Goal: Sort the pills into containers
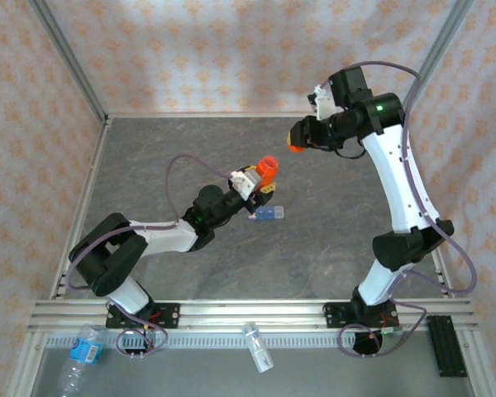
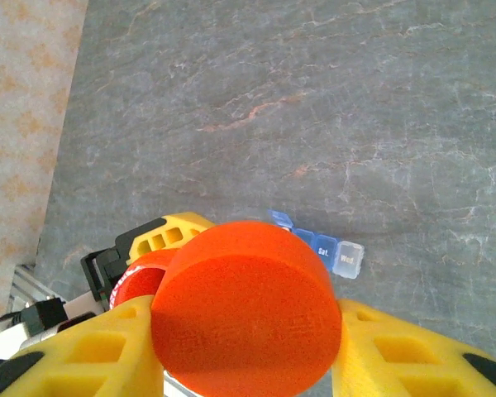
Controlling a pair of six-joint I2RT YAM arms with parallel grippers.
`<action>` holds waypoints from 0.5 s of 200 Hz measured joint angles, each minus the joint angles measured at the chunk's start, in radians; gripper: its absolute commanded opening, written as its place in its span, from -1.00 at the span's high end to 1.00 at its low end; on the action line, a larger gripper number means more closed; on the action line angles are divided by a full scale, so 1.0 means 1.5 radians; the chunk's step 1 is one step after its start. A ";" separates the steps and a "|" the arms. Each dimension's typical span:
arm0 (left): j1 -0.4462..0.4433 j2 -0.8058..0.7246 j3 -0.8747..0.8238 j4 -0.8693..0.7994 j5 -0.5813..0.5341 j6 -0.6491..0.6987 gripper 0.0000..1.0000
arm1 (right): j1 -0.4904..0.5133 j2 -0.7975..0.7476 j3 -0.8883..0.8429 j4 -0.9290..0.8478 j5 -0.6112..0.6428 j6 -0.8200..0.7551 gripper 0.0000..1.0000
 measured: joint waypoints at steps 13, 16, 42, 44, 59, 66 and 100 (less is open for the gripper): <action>0.000 0.001 0.000 0.005 0.002 0.007 1.00 | 0.000 0.005 0.007 -0.010 -0.007 -0.013 0.13; 0.000 0.001 0.000 0.007 0.003 0.009 1.00 | 0.000 0.006 0.008 -0.013 -0.009 -0.017 0.13; 0.000 0.001 0.000 0.011 0.008 0.023 1.00 | 0.000 0.014 0.020 -0.033 -0.023 -0.051 0.12; 0.000 0.001 0.000 0.011 0.009 0.024 1.00 | 0.000 0.014 0.020 -0.035 -0.024 -0.052 0.12; 0.000 0.004 0.000 0.011 0.014 0.034 1.00 | 0.000 0.016 0.023 -0.043 -0.032 -0.068 0.13; 0.000 0.005 0.000 0.011 0.016 0.039 1.00 | 0.000 0.016 0.023 -0.047 -0.038 -0.073 0.13; 0.000 0.016 0.001 0.009 0.018 0.062 1.00 | 0.001 0.023 0.023 -0.057 -0.059 -0.091 0.14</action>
